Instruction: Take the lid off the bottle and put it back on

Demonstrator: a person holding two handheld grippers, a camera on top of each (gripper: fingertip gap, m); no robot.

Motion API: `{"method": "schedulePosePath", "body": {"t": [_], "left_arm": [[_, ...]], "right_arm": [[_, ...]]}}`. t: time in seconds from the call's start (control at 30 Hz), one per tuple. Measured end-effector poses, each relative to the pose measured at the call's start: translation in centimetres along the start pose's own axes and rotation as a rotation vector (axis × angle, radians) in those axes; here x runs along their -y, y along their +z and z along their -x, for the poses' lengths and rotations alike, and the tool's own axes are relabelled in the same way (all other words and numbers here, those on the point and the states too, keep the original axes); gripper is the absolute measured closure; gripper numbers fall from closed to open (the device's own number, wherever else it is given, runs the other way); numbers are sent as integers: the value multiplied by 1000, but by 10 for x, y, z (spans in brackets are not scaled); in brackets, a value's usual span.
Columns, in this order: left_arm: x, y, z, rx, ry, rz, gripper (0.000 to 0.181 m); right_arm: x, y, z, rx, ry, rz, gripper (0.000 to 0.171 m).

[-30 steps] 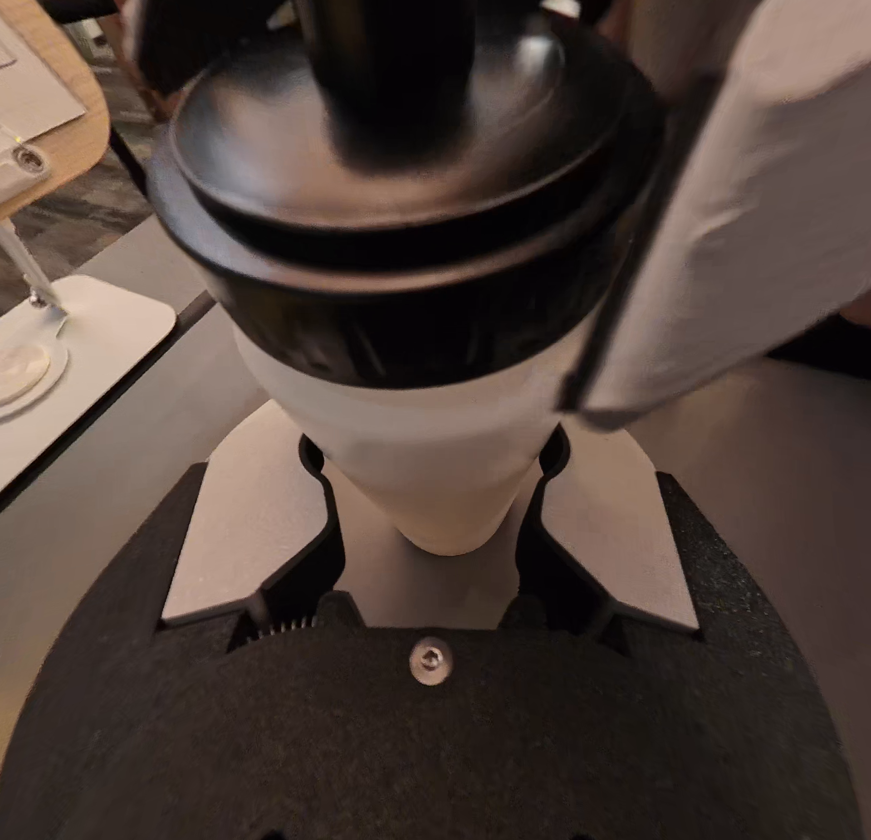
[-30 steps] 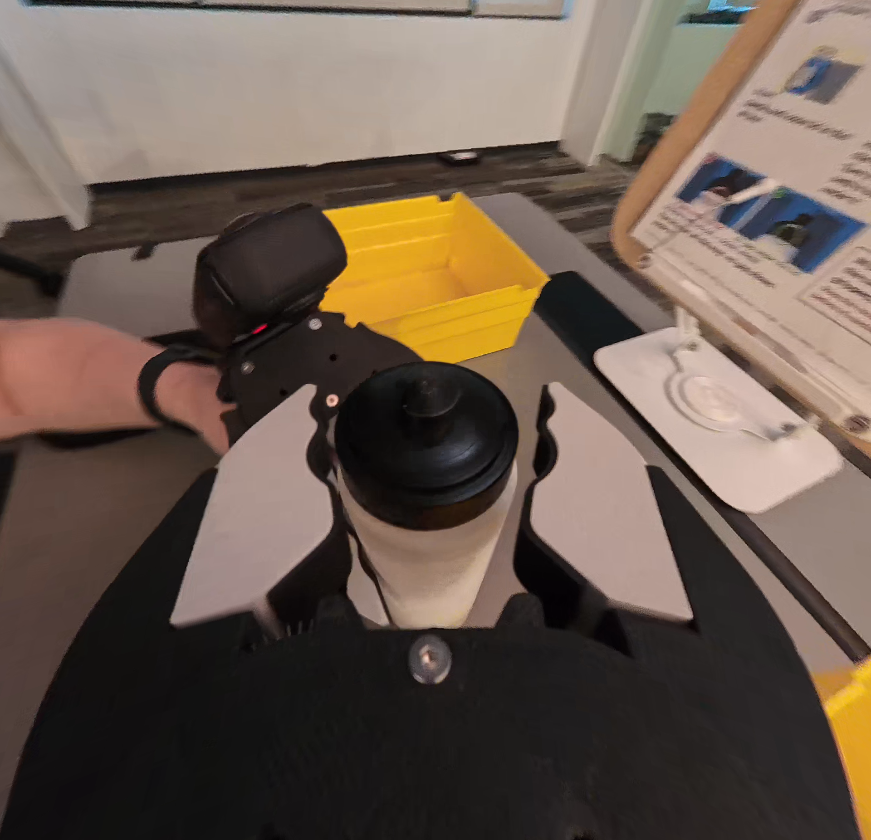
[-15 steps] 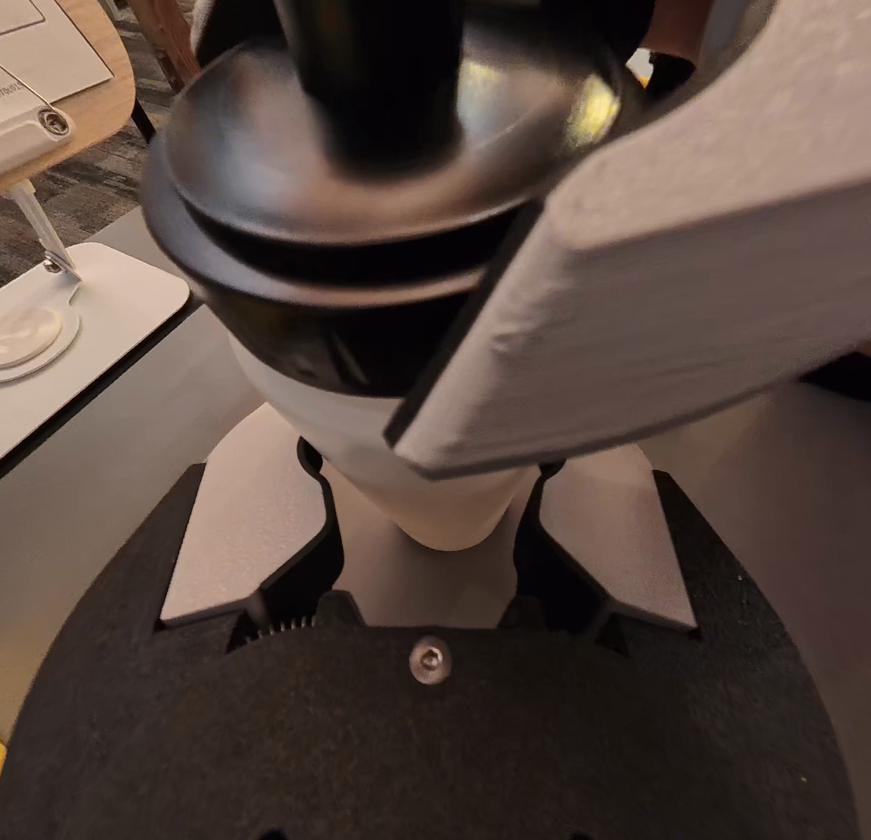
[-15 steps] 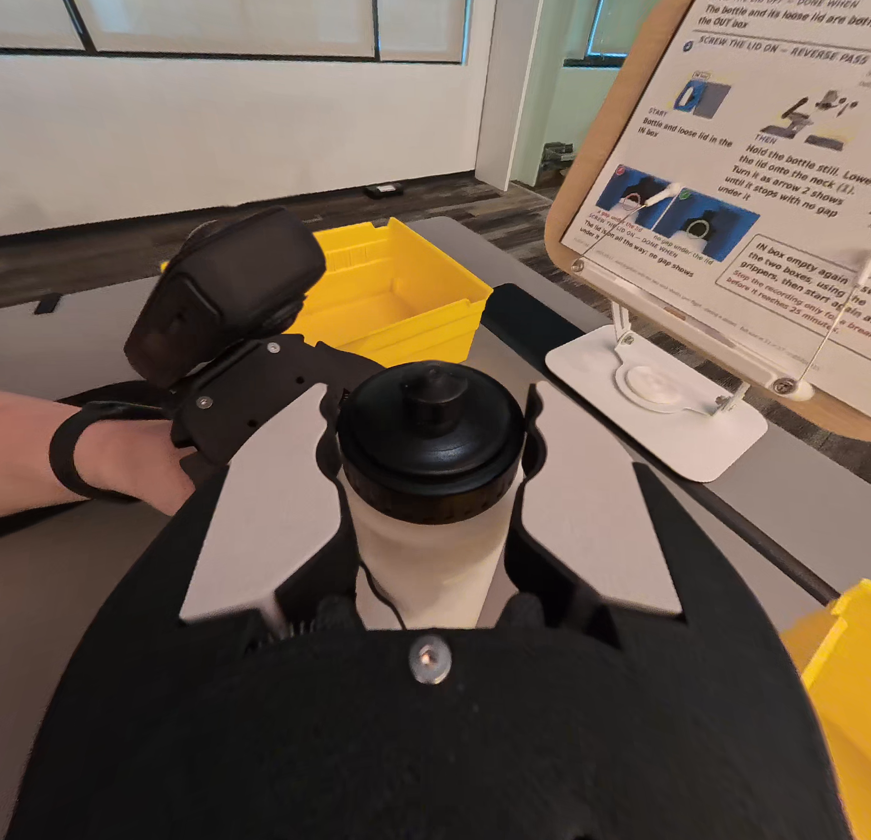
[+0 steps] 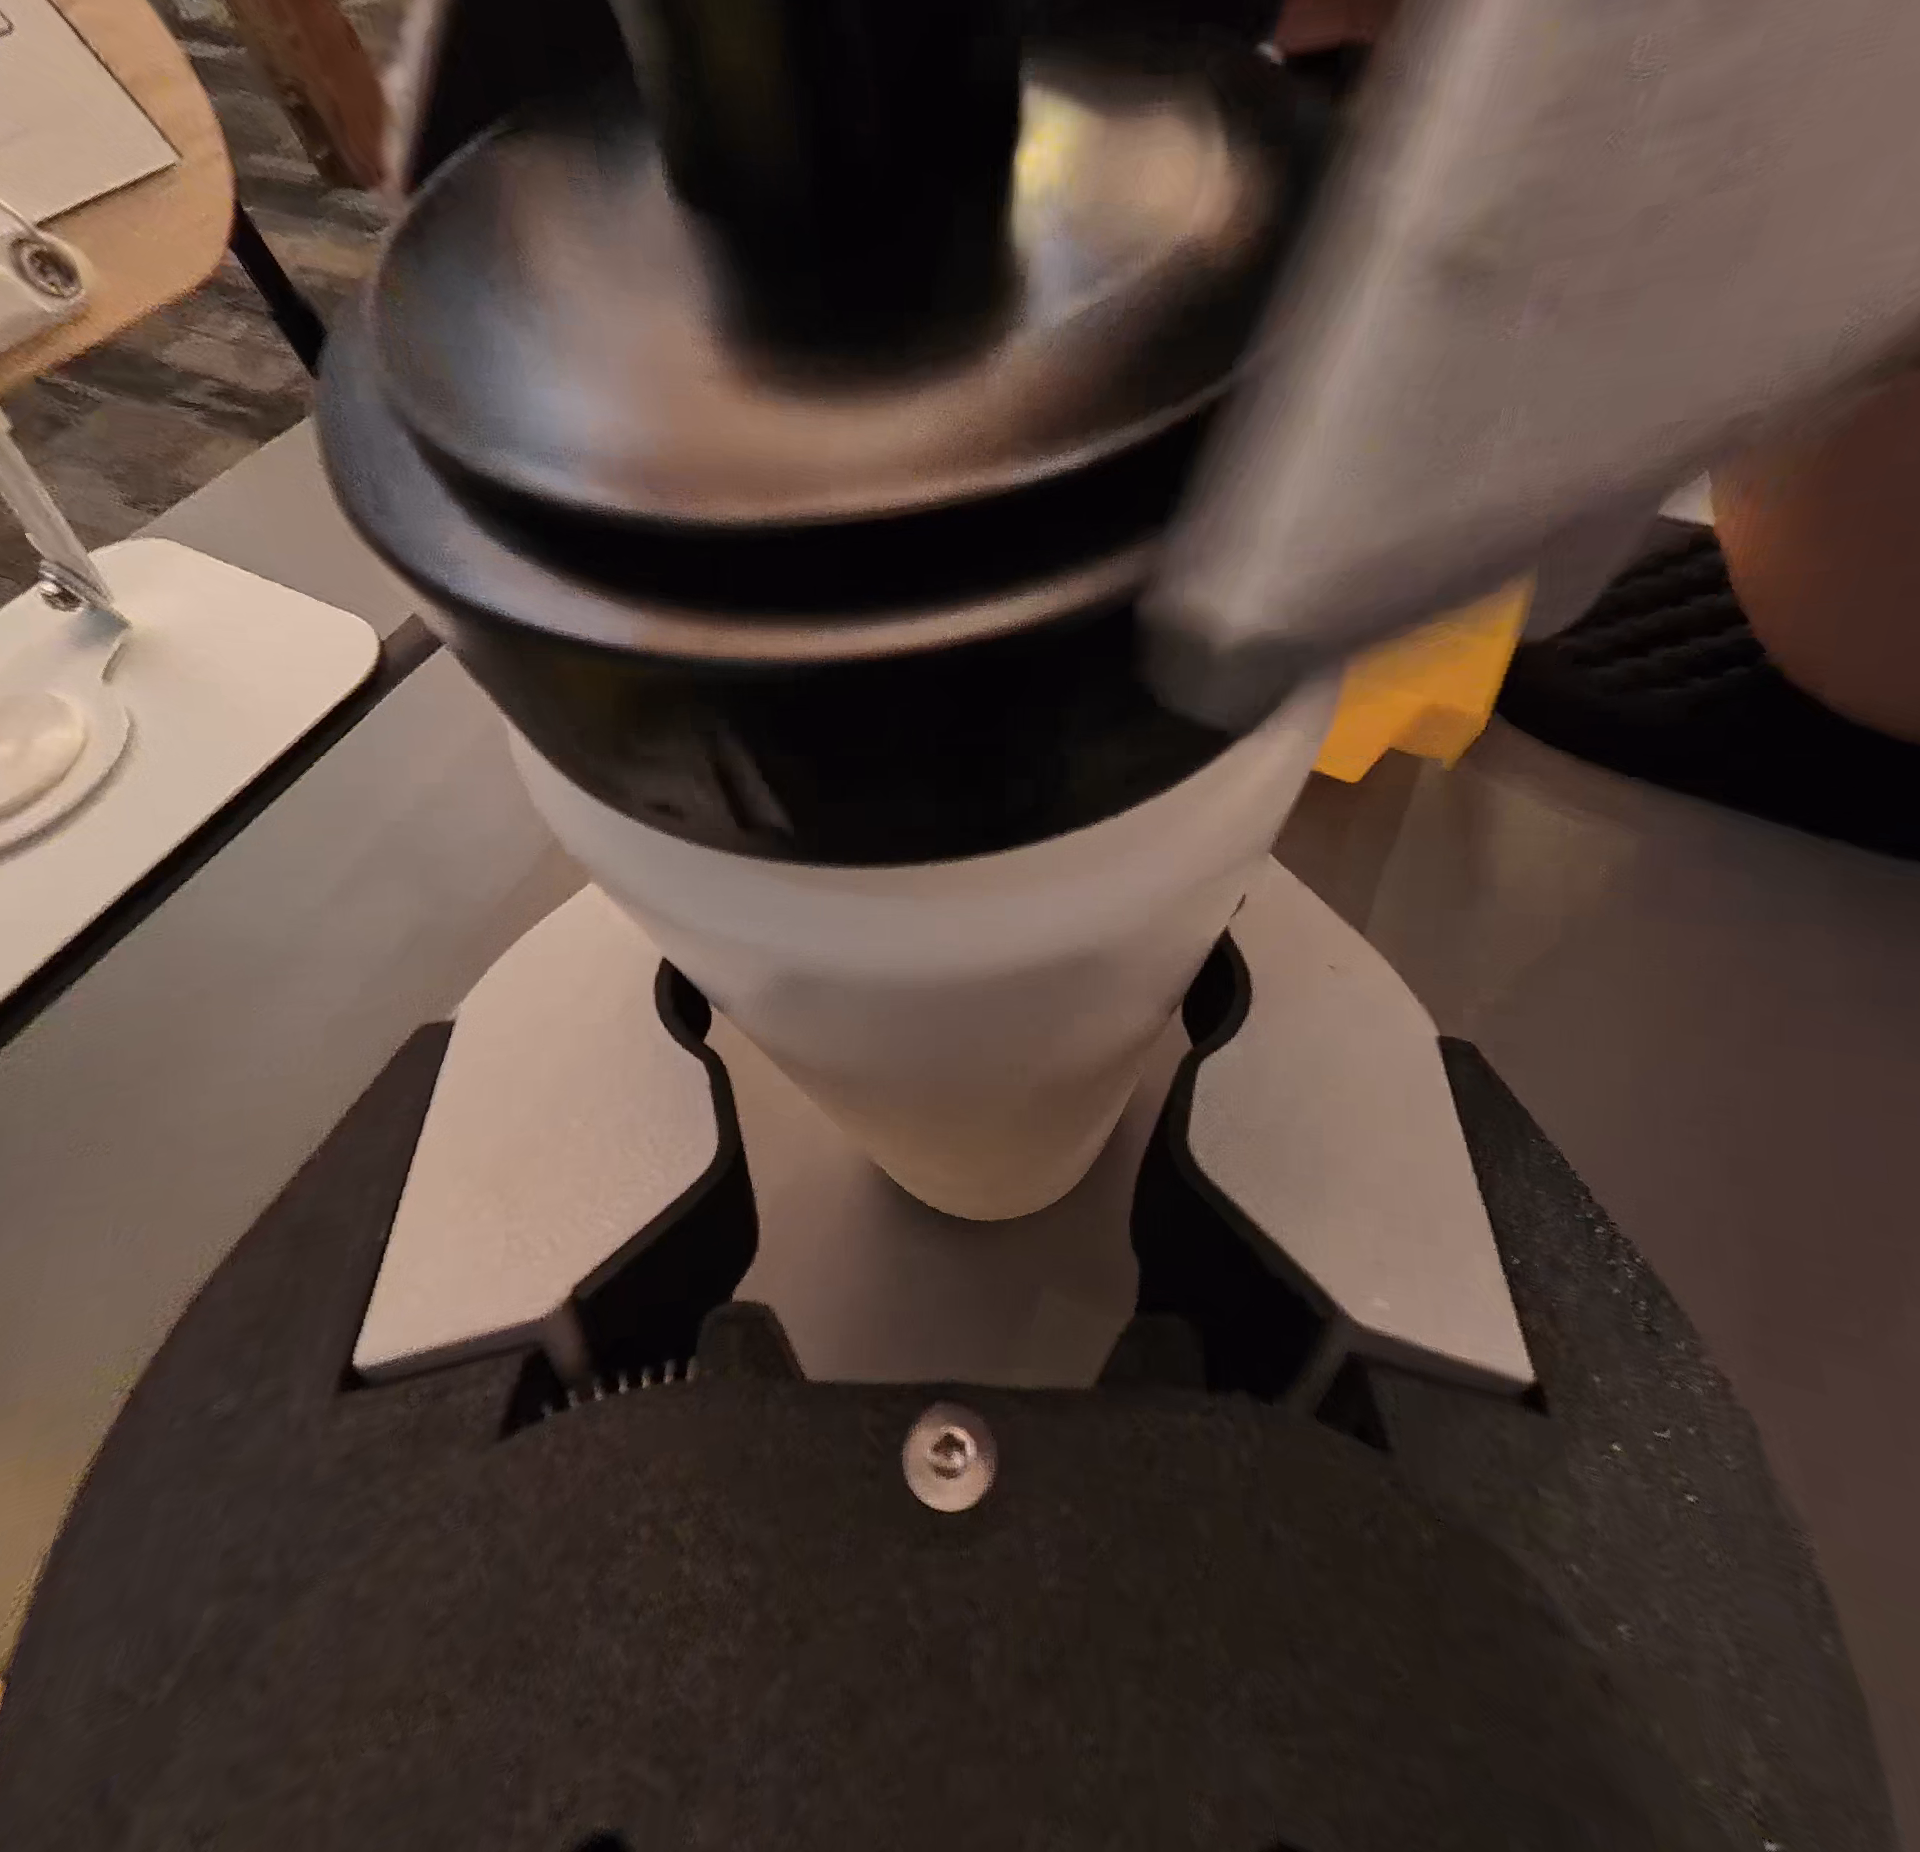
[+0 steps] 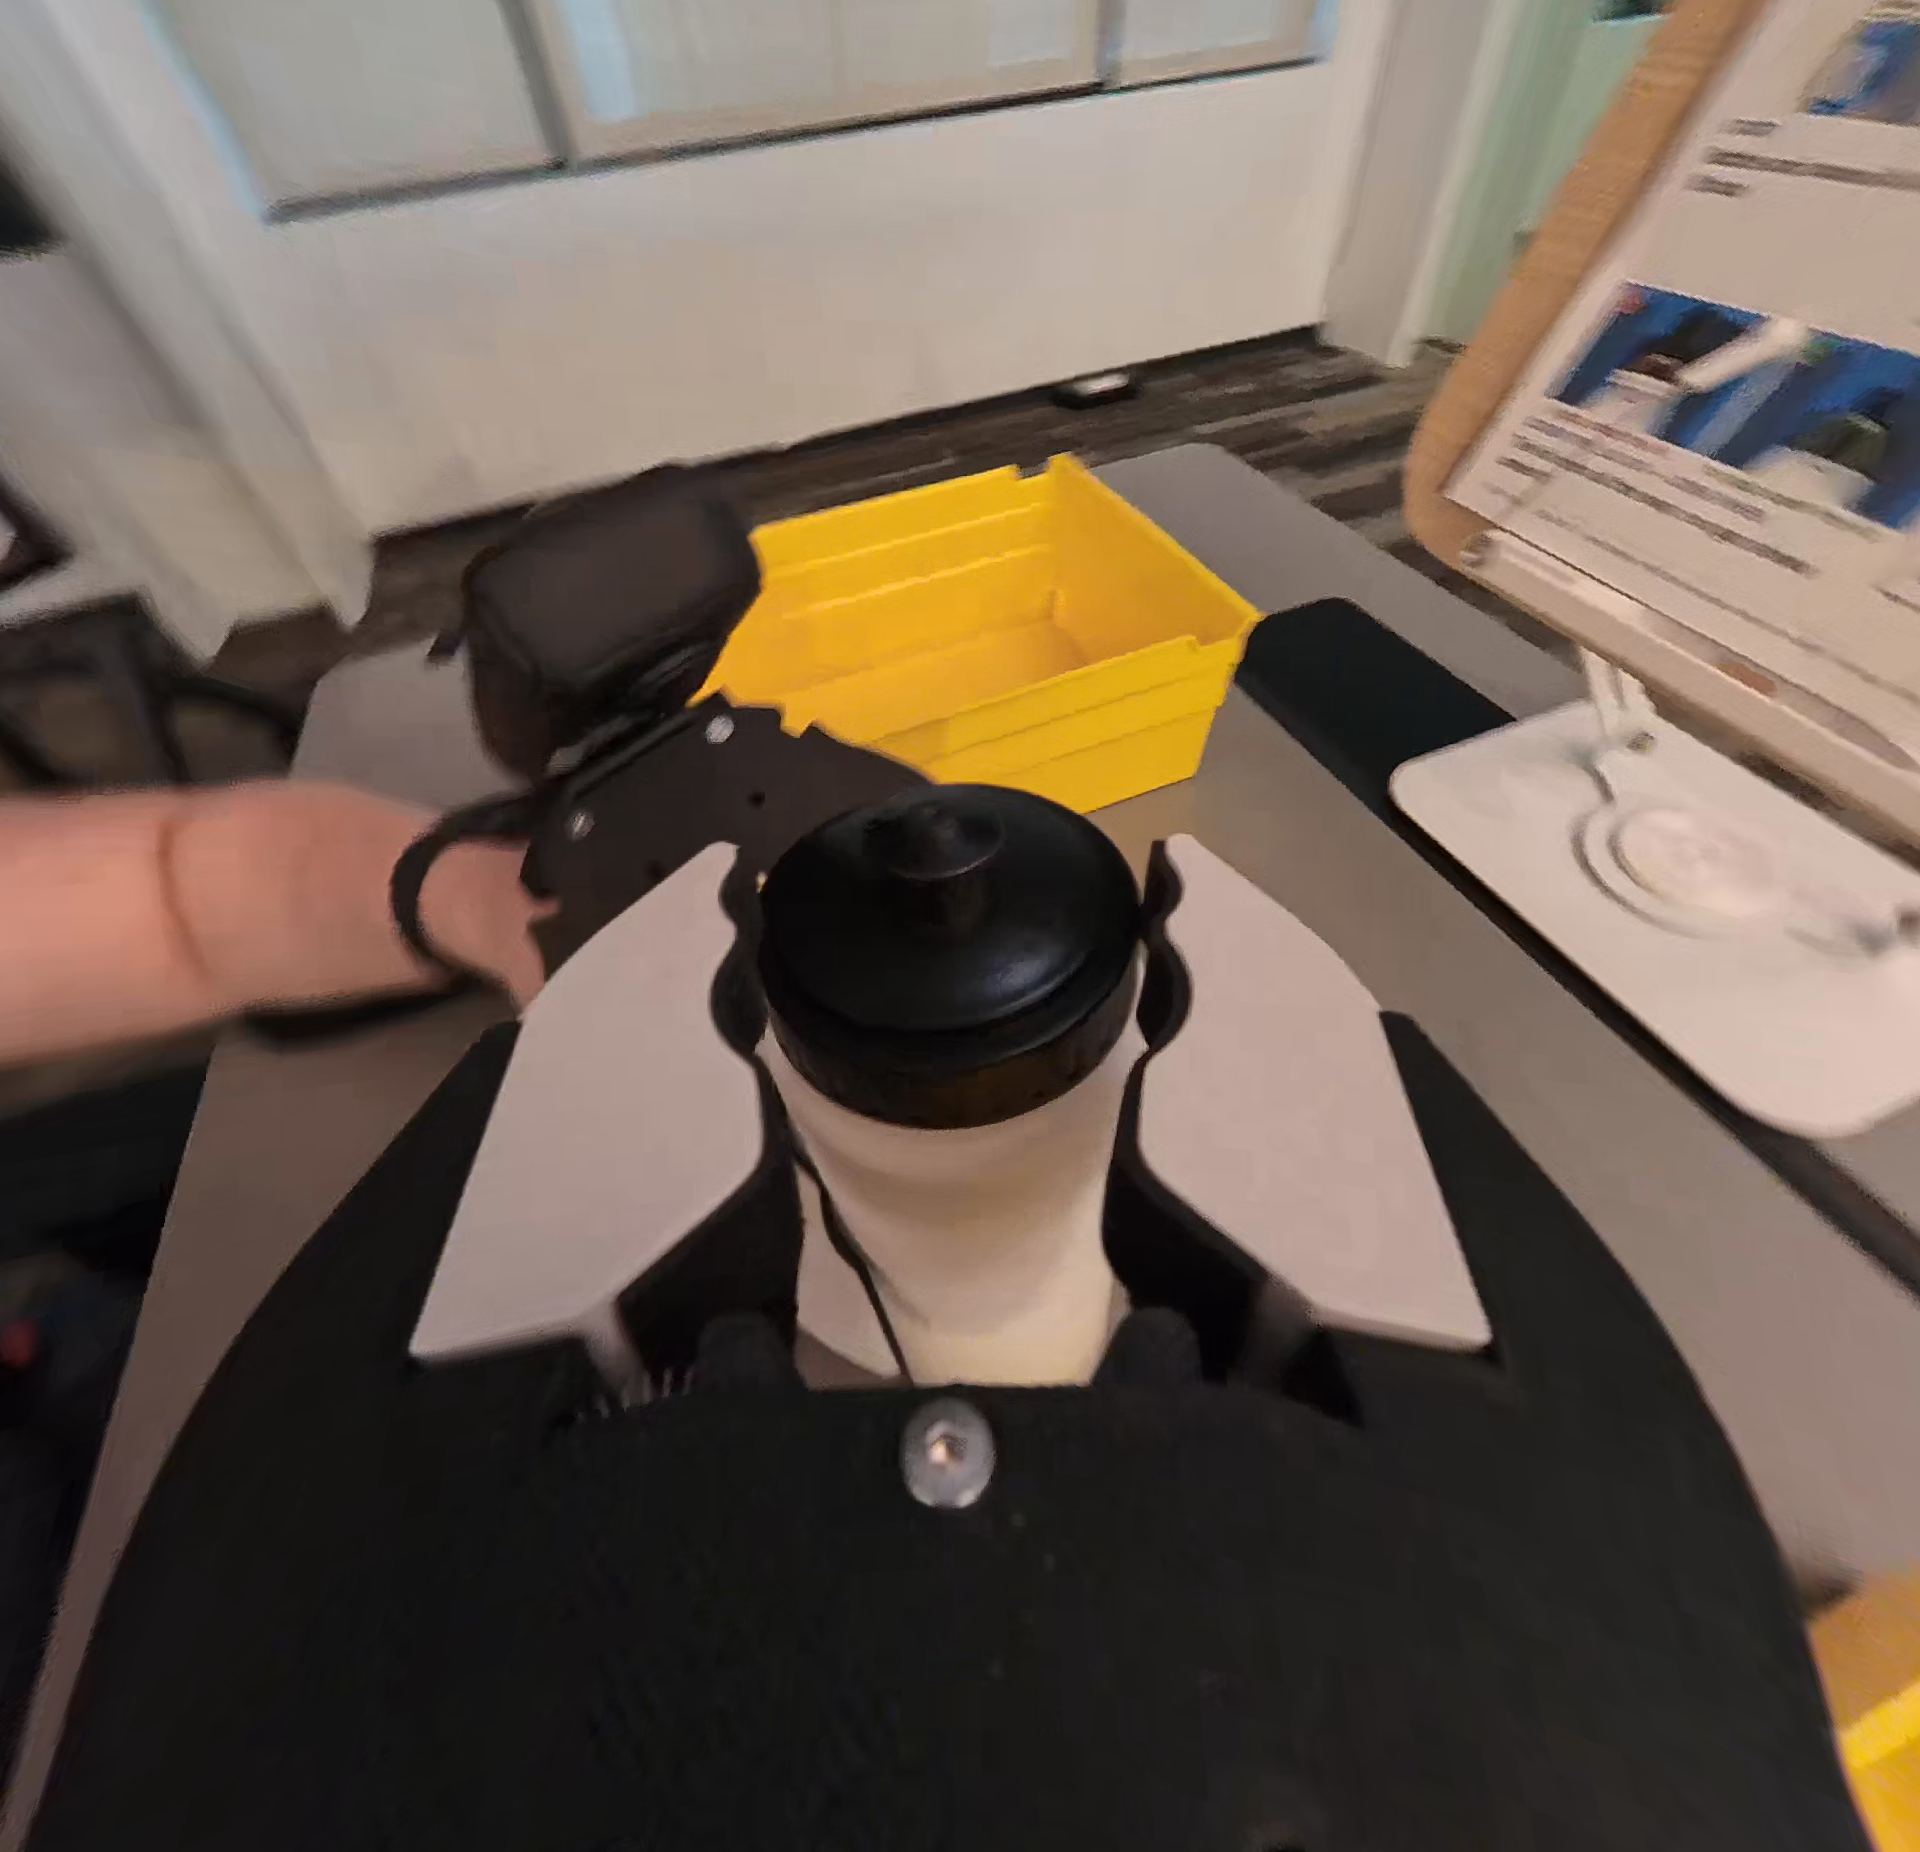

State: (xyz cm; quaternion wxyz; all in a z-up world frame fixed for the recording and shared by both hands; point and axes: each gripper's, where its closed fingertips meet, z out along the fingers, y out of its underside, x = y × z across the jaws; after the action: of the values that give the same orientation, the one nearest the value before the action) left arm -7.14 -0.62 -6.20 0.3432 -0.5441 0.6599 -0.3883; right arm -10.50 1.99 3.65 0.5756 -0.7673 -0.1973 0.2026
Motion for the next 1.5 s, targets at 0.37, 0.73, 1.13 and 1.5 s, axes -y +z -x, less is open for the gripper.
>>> {"method": "schedulePosePath", "body": {"t": [0.37, 0.73, 1.13, 1.5], "left_arm": [[-1, -1, -6, -39, 81, 19, 90], [-3, -2, 4, 53, -21, 37, 90], [-3, 0, -10, -42, 73, 50, 89], [-5, -4, 7, 73, -45, 70, 90]], "right_arm": [[-5, -1, 11, 130, -56, 22, 92], [0, 8, -2, -153, 7, -57, 96], [-9, -5, 12, 205, -68, 27, 89], [-1, 14, -4, -278, -49, -109, 93]]}}
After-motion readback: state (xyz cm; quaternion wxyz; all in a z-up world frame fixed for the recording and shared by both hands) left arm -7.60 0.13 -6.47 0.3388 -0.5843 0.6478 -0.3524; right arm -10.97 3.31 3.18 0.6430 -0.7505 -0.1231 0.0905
